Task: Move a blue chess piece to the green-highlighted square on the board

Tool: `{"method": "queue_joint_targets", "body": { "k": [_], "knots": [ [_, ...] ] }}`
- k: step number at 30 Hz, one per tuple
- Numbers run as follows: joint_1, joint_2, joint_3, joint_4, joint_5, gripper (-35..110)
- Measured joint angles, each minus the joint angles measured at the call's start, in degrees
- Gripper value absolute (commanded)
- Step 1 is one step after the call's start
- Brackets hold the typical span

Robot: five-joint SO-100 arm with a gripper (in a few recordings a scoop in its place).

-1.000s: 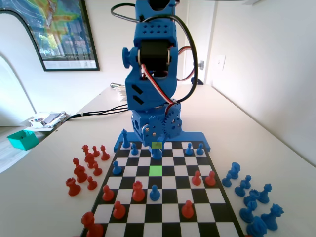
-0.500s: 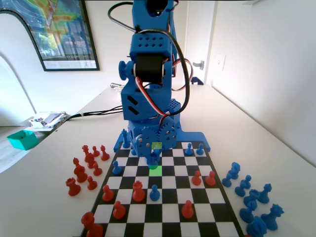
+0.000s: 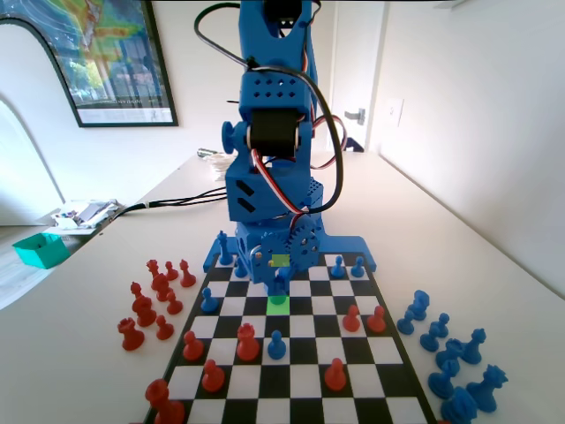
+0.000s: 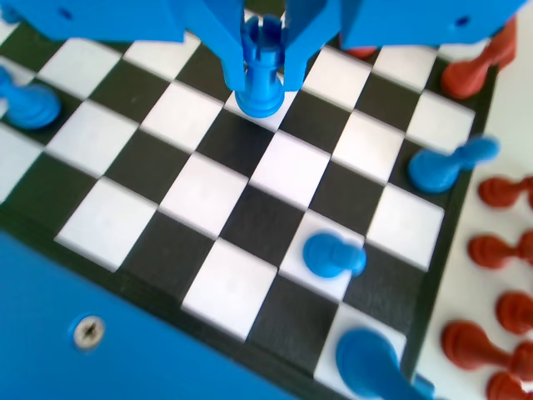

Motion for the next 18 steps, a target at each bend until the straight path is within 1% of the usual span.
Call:
{"method": "queue_joint_targets", "body": {
  "k": [18],
  "knots": [
    [-1.05, 0.00, 0.88, -3.52, 1.05, 4]
  ]
}}
